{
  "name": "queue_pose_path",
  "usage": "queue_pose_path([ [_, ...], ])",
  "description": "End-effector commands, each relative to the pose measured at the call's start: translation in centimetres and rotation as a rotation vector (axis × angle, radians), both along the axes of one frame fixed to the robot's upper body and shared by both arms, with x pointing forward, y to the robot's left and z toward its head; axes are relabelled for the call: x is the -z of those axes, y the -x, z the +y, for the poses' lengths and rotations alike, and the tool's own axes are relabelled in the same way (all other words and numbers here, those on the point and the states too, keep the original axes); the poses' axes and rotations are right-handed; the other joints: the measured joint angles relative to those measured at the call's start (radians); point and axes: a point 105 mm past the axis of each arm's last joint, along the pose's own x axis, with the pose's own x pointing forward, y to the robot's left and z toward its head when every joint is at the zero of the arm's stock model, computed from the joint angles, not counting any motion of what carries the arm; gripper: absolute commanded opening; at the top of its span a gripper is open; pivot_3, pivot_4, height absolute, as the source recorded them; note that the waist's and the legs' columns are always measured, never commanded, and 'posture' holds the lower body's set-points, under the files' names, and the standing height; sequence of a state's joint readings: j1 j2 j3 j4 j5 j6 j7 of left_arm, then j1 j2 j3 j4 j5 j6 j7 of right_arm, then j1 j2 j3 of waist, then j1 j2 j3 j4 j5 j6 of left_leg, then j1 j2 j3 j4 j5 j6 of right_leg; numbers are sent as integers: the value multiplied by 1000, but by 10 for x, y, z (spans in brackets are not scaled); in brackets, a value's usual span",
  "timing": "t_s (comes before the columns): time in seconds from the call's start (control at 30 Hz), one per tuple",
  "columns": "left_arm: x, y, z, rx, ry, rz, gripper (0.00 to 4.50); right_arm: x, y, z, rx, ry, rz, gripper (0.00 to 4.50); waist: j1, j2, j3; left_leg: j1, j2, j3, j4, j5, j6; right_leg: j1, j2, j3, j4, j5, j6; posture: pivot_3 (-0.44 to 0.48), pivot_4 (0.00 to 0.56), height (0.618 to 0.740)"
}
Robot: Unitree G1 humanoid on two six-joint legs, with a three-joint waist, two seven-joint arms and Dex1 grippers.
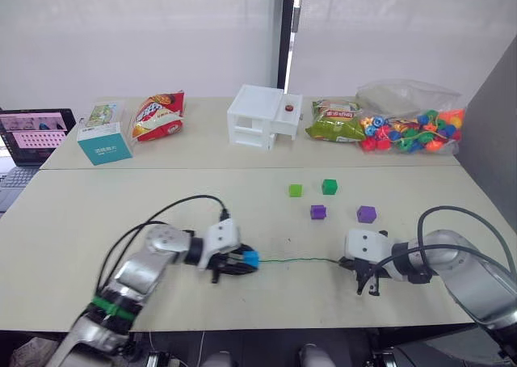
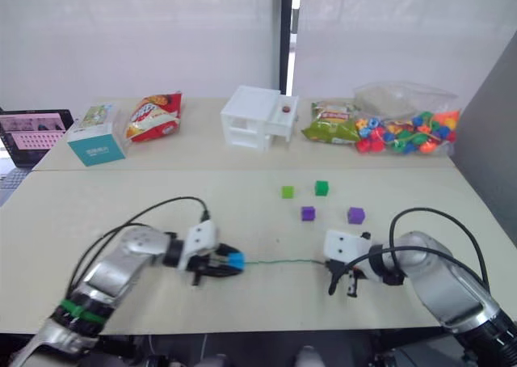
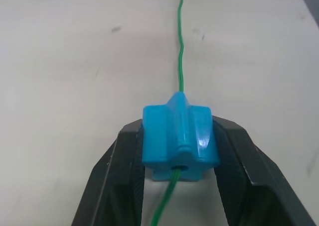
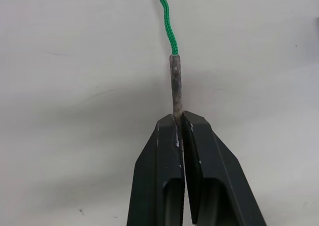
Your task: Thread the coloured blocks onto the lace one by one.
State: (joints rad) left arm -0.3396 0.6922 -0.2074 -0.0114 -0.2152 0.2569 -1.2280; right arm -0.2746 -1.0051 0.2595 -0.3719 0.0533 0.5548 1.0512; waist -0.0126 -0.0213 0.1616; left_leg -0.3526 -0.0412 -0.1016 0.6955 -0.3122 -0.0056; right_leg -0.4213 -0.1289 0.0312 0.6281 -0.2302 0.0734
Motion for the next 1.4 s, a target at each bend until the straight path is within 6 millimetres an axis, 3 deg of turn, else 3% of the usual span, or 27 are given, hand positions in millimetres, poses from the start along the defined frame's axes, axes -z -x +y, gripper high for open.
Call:
queue_pose_path([
  [0.03, -7, -2, 56, -121, -54, -11, 1385, 2, -5, -2, -13, 20, 3, 0, -1, 0, 0, 0, 0, 0, 0, 0, 0, 0, 0, 0, 0, 0, 0, 0, 150, 740],
  [0.23, -2, 6, 160, -347, -211, 5, 1385, 2, -13, 6, -51, 13, -4, 0, -14, 0, 0, 1, 3, 1, -1, 0, 0, -1, 3, 0, 0, 1, -2, 0, 150, 740],
  [0.37, -6, 6, 176, -389, -191, 45, 1385, 2, -16, 10, -67, 8, -10, 0, -20, 1, 0, 4, 5, 2, -2, 0, 0, 0, 5, 0, 1, 1, -3, 0, 150, 740],
  [0.4, -8, 4, 177, -394, -183, 50, 2413, 2, -16, 11, -69, 8, -11, 0, -20, 1, 0, 4, 5, 2, -2, 0, 0, 0, 5, 0, 1, 1, -3, 0, 150, 740],
  [0.5, -32, -8, 163, -342, -131, -5, 3353, 2, -15, 12, -73, 7, -9, 0, -17, -1, 0, 3, 5, 3, -2, 0, 0, 0, 6, 0, 2, 2, -4, 0, 150, 740],
  [0.6, -62, -20, 134, -261, -32, -31, 4344, 2, -12, 13, -80, 4, -4, 0, -12, -2, 0, 1, 5, 2, -1, 0, 0, -1, 6, -1, 2, 2, -4, 0, 150, 740],
  [0.63, -69, -21, 125, -238, -3, -30, 4469, 2, -11, 14, -81, 4, -4, 0, -11, -3, 0, 1, 5, 2, 0, 0, 0, -1, 6, -1, 2, 2, -4, 0, 150, 740],
  [0.8, -97, -15, 38, 13, 143, -58, 4469, 0, -5, 18, -81, -17, 11, 0, -10, -2, 0, 1, 5, 2, -1, 0, 0, -2, 6, -1, 3, 2, -4, 0, 150, 740],
  [0.9, -85, -7, -3, 119, 156, -57, 4469, 0, 0, 25, -96, -40, 31, 0, -15, -2, 0, 0, 5, 1, -1, -1, 1, -3, 6, -1, 3, 3, -4, 0, 150, 740],
  [1.1, -38, 3, -70, 221, 167, -39, 4469, 0, 9, 42, -154, -60, 59, 0, -17, -3, 0, 0, 5, 1, -1, -2, 2, -3, 6, 0, 2, 3, -4, 0, 150, 740],
  [1.23, -23, 11, -98, 275, 181, -18, 4469, -1, 5, 45, -167, -34, 45, 0, -10, -3, 1, -1, 5, 2, -1, -1, 1, -2, 6, 0, 0, 3, -4, 0, 150, 740],
  [1.4, -15, 9, -113, 264, 197, -28, 4469, 2, 6, 48, -203, 10, 48, 0, -6, -3, 0, 0, 5, 2, 0, -1, 1, -2, 6, 0, 0, 3, -4, 0, 150, 740],
])
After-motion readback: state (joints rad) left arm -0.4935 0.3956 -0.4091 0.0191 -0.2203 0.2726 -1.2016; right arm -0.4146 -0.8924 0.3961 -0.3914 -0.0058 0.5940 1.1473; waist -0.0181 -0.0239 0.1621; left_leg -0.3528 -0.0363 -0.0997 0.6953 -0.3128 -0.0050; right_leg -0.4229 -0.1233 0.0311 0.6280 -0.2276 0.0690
